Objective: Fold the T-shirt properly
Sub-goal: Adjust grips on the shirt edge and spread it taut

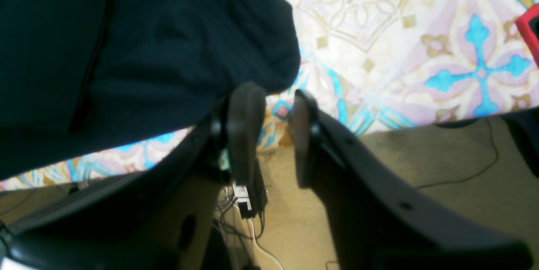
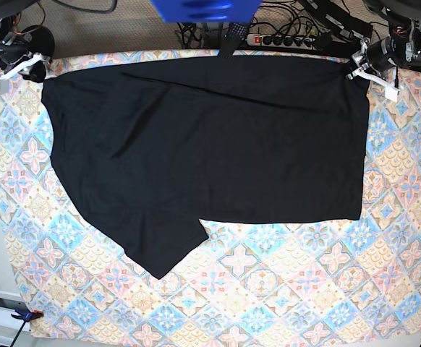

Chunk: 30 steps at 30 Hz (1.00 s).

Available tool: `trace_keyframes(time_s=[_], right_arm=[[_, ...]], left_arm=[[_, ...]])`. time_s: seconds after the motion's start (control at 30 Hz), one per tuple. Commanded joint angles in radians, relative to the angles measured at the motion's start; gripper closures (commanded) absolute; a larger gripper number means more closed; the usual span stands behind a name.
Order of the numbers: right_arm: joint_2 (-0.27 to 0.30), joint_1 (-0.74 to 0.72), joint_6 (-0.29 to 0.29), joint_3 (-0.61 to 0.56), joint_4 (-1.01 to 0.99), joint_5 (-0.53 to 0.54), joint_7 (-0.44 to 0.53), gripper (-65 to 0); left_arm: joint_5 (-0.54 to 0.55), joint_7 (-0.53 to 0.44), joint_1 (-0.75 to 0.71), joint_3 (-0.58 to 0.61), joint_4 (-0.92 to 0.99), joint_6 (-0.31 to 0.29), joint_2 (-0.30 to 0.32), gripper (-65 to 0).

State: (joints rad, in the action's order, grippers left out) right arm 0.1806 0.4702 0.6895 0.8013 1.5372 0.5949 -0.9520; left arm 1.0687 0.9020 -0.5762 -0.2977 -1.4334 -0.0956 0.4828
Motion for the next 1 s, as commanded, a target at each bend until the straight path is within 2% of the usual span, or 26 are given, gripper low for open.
trace_keyframes(time_s=[0.0, 0.33, 0.6, 0.97], right_arm=[[0.02, -0.023, 0.009, -0.018, 0.016, 0.023, 0.021, -15.3], [0.024, -0.13, 0.009, -0.185, -0.007, 0.004, 0.021, -15.3], [0.02, -0.184, 0.009, -0.205, -0.091, -0.281, 0.031, -15.3], [0.018, -0.156, 0.009, -0.202, -0.2, -0.295, 0.032, -15.3]], left_arm=[[-0.049, -0.022, -0.003, -0.005, -0.002, 0.027, 0.015, 0.0], [-0.051, -0.022, -0.009, -0.005, -0.002, 0.027, 0.017, 0.0], [-0.051, -0.022, -0.009, -0.005, -0.002, 0.027, 0.018, 0.0], [-0.051, -0.022, -0.011, -0.005, -0.002, 0.027, 0.018, 0.0]])
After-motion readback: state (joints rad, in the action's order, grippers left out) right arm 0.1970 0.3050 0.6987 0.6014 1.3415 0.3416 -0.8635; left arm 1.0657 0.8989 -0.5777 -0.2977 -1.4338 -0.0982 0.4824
